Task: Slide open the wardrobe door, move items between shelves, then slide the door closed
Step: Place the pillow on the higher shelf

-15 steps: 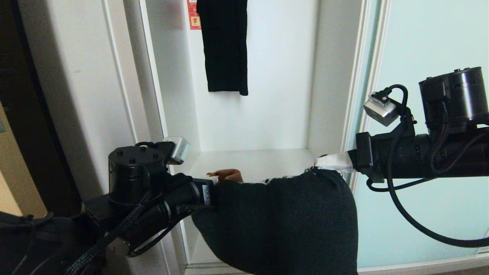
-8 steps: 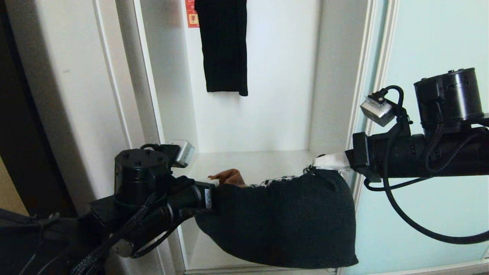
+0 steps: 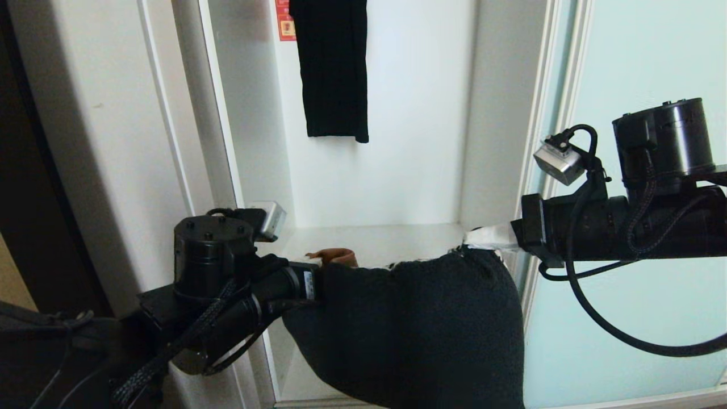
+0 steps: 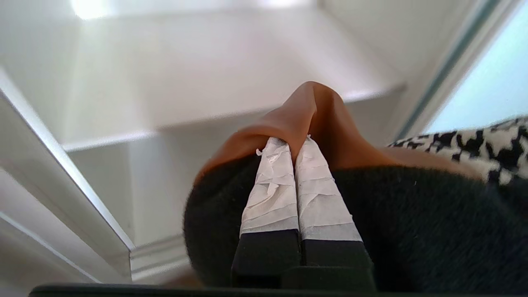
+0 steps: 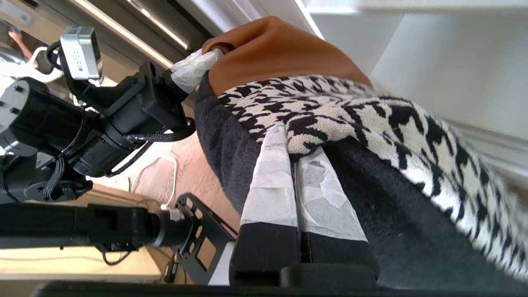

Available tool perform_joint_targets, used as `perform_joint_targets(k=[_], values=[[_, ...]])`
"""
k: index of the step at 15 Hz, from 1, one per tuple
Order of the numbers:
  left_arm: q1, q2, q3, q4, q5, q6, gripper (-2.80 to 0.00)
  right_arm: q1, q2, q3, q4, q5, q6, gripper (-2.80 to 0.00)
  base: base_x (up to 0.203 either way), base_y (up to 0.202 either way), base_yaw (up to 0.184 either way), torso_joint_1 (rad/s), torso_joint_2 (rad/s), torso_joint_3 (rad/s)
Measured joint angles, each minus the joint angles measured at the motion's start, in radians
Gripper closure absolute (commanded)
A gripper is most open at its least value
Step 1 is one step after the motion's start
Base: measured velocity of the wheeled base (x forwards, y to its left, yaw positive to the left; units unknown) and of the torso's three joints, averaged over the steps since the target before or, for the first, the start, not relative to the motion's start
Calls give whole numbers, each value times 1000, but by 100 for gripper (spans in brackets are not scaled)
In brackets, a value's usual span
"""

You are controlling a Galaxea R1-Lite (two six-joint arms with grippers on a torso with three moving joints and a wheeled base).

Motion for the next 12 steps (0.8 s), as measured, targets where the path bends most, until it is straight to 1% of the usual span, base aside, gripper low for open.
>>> perform_joint_targets(k=[3, 5, 8, 12], values=[[3, -10, -44, 3, 6, -1, 0, -1, 2, -58, 8, -13, 0, 0, 0, 0, 0, 0, 0, 0], [3, -18, -95, 12, 13, -1, 0, -5, 9, -140, 43, -22, 0, 0, 0, 0, 0, 0, 0, 0], [17, -26, -221, 57, 44, 1, 0, -17, 38, -322, 113, -27, -2, 0, 0, 0, 0, 0, 0, 0], [65, -5, -441, 169, 43, 3, 0, -54, 129, -633, 212, -28, -10, 0, 0, 0, 0, 0, 0, 0]])
